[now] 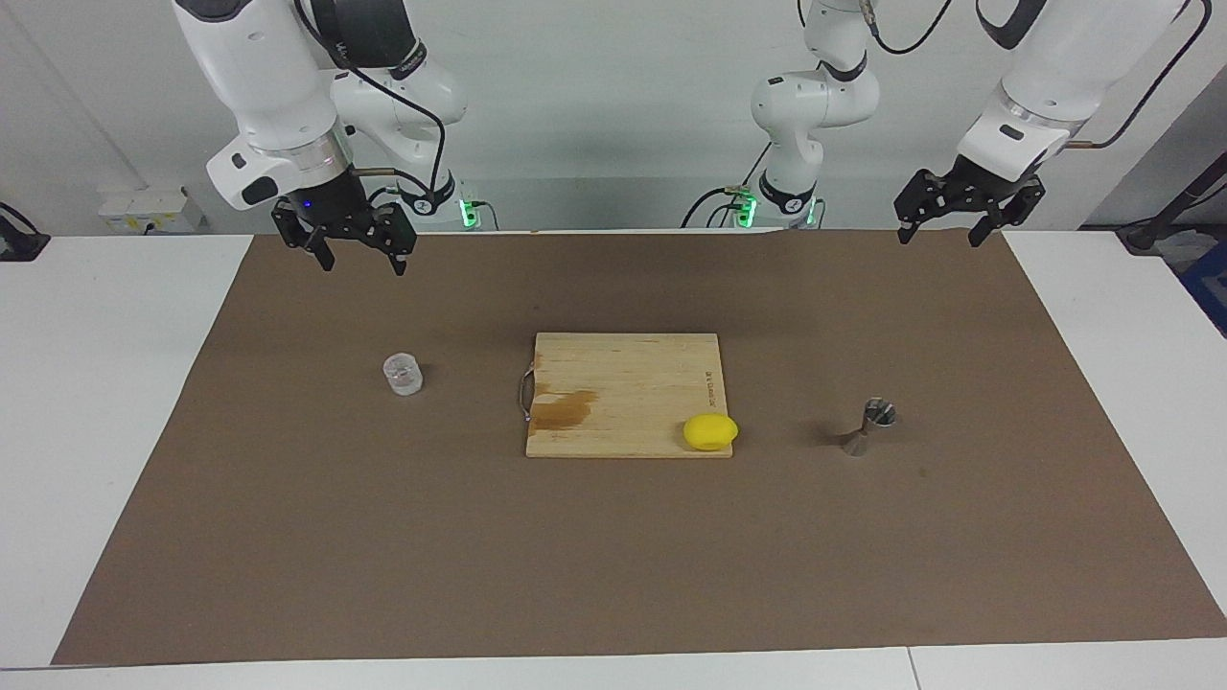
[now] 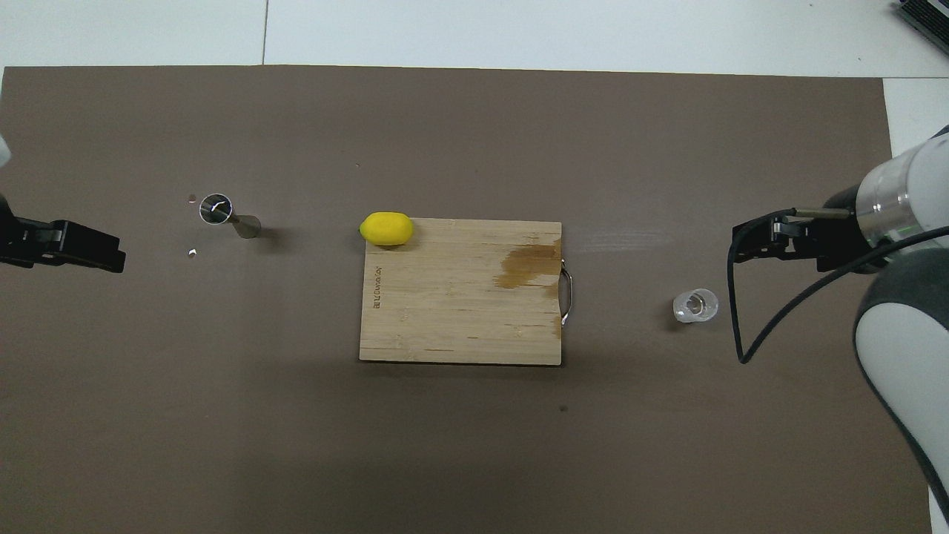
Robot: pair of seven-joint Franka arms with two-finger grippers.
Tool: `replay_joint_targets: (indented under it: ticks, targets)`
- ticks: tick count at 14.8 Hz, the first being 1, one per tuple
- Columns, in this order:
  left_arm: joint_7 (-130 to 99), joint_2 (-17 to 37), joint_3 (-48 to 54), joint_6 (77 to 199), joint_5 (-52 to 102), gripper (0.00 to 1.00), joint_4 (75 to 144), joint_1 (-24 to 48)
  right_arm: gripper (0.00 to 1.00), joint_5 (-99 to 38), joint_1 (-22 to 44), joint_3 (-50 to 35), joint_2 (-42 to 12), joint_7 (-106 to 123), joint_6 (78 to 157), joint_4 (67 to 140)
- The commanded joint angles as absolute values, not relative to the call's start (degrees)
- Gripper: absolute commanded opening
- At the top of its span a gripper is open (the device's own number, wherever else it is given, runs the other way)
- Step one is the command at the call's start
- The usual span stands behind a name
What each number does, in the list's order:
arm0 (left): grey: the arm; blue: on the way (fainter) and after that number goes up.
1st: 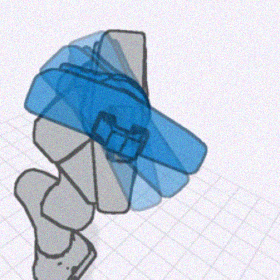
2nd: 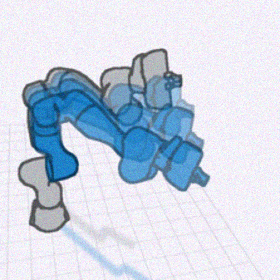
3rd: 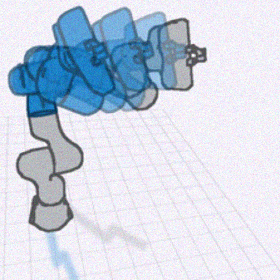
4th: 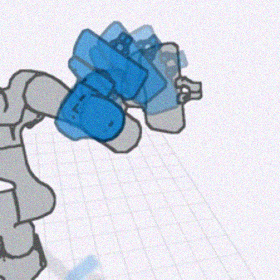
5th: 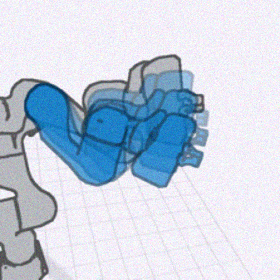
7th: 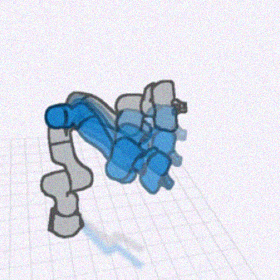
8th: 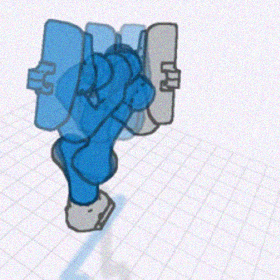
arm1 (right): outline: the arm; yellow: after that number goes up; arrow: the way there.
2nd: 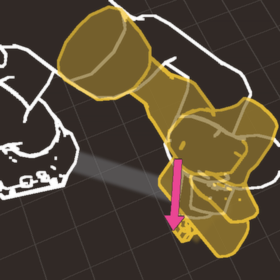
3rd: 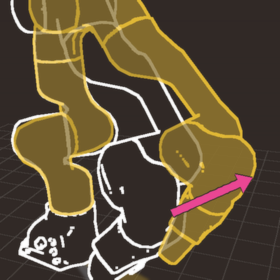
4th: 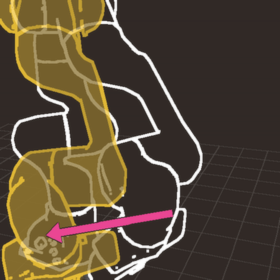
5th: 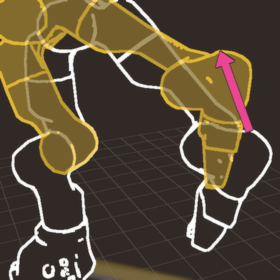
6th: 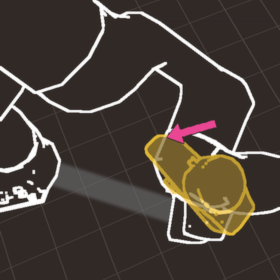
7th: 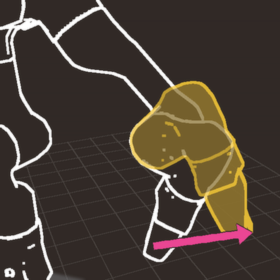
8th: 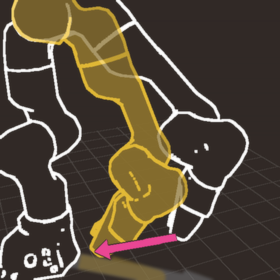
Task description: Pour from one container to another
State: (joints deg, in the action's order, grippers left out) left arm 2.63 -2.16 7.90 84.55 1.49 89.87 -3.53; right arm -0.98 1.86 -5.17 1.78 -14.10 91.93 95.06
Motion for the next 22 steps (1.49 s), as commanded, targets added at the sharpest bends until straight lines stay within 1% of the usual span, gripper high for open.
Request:
replay_joint_targets:
  ticks: [1, 6, 9, 11, 12, 15, 19, 22]
  targets:
    - [2.6, -2.7, 8.1, 84.0, 1.9, 1.0, 91.0, -3.9, 1.0, -2.0, 1.1, -5.3, 1.8, -13.1, 91.1, 94.8]
    - [2.5, -2.7, 8.3, 85.4, 1.9, 1.0, 90.9, -3.8, 1.0, -2.0, 1.1, -5.3, 1.8, -13.1, 91.1, 94.9]
    - [2.2, -3.2, 8.2, 86.9, 1.8, 1.0, 92.6, -3.7, 1.0, -2.0, 1.1, -5.3, 1.8, -13.4, 91.1, 94.8]
    - [1.0, -2.2, 8.3, 88.8, 1.9, 1.0, 92.8, -3.7, 1.0, -2.0, 1.1, -4.9, 2.5, -13.1, 96.8, 91.7]
    - [0.7, -1.8, 8.3, 89.9, 1.9, 1.0, 92.7, -3.7, 1.0, -2.0, 1.1, -4.7, 3.9, -13.2, 96.9, 92.0]
    - [-5.6, 0.9, 8.3, 92.5, 1.9, 1.0, 92.2, -2.4, 1.0, -2.0, 0.6, -4.6, 4.8, -13.1, 94.2, 92.3]
    - [-10.0, 4.3, 8.0, 94.1, 5.4, 1.0, 91.4, -3.0, 1.0, -1.9, 0.6, -4.6, 5.1, -13.1, 93.8, 92.3]
    - [-20.4, 9.3, 6.9, 92.6, 11.6, 1.0, 87.1, -3.3, 1.0, -2.0, 0.6, -4.6, 5.0, -13.1, 93.9, 92.3]
